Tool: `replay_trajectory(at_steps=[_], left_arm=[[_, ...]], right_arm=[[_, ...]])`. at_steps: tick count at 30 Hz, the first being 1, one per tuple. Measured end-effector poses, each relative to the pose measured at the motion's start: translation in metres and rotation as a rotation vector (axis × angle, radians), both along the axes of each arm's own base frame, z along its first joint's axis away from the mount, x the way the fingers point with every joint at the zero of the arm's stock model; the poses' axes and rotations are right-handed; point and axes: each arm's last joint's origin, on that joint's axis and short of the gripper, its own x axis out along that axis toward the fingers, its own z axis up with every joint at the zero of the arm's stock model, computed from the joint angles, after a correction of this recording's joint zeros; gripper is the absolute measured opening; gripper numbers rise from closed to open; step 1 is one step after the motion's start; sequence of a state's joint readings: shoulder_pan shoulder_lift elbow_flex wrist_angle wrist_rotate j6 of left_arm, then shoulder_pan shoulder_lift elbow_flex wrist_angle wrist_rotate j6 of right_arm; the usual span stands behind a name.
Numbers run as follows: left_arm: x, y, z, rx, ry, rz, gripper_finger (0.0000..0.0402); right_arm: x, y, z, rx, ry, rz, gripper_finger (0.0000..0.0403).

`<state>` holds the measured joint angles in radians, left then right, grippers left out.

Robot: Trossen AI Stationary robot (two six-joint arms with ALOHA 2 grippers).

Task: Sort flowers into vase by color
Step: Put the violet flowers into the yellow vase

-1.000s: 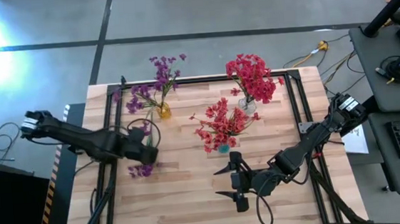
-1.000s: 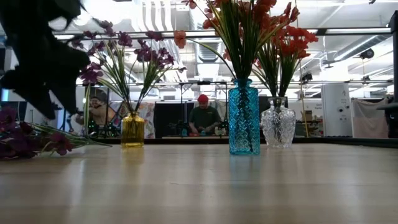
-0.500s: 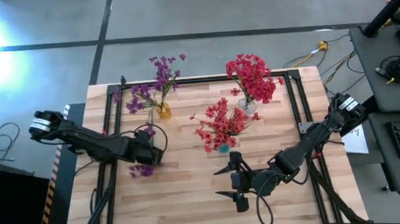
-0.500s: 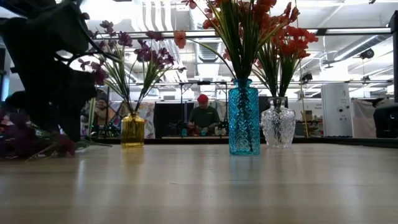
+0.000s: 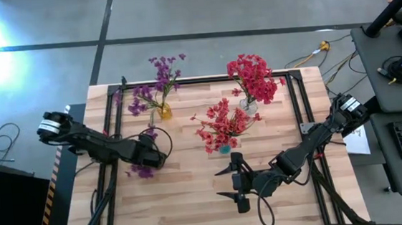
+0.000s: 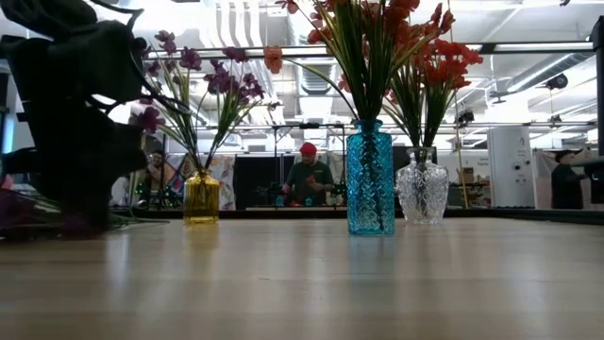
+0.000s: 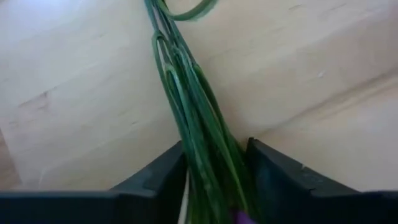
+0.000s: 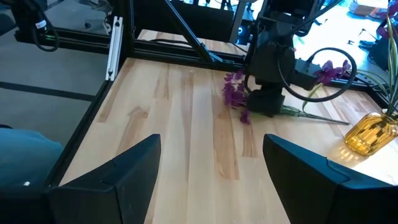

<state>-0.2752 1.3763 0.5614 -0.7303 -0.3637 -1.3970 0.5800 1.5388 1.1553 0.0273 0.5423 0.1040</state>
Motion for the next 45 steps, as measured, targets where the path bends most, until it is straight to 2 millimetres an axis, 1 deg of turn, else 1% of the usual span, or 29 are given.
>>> replay_trajectory(at_steps=[5, 9, 12, 16, 21, 27, 36, 41, 45], left_arm=[[-0.001, -0.001, 0.004, -0.046, -0.008, -0.006, 0.0093], [-0.004, -0.004, 0.008, -0.073, -0.023, -0.022, 0.0052], [-0.007, -0.006, 0.015, -0.084, -0.042, -0.038, 0.0029], [-0.012, -0.008, 0.030, -0.089, -0.050, -0.061, 0.0010], [-0.017, -0.011, 0.058, -0.085, -0.034, -0.106, 0.0001], [-0.025, -0.009, 0.091, -0.099, 0.036, -0.117, 0.0001], [-0.021, -0.014, 0.124, -0.207, 0.081, -0.231, 0.0000], [-0.024, -0.015, 0.143, -0.250, 0.112, -0.284, 0.0000], [-0.027, -0.014, 0.160, -0.250, 0.116, -0.305, 0.0000]], right_arm=[[0.000, 0.000, 0.000, 0.000, 0.000, 0.000, 0.0274], [0.000, 0.000, 0.000, 0.000, 0.000, 0.000, 0.0274], [0.000, 0.000, 0.000, 0.000, 0.001, 0.000, 0.0274], [0.000, 0.000, 0.000, -0.001, 0.001, 0.000, 0.0274], [0.000, 0.000, 0.000, -0.002, 0.001, 0.000, 0.0274], [0.000, 0.000, 0.000, -0.001, 0.001, 0.000, 0.0274], [0.000, 0.000, 0.000, -0.001, 0.001, 0.000, 0.0274], [0.000, 0.000, 0.000, -0.001, 0.001, 0.000, 0.0274], [0.000, 0.000, 0.000, -0.001, 0.001, 0.000, 0.0274]])
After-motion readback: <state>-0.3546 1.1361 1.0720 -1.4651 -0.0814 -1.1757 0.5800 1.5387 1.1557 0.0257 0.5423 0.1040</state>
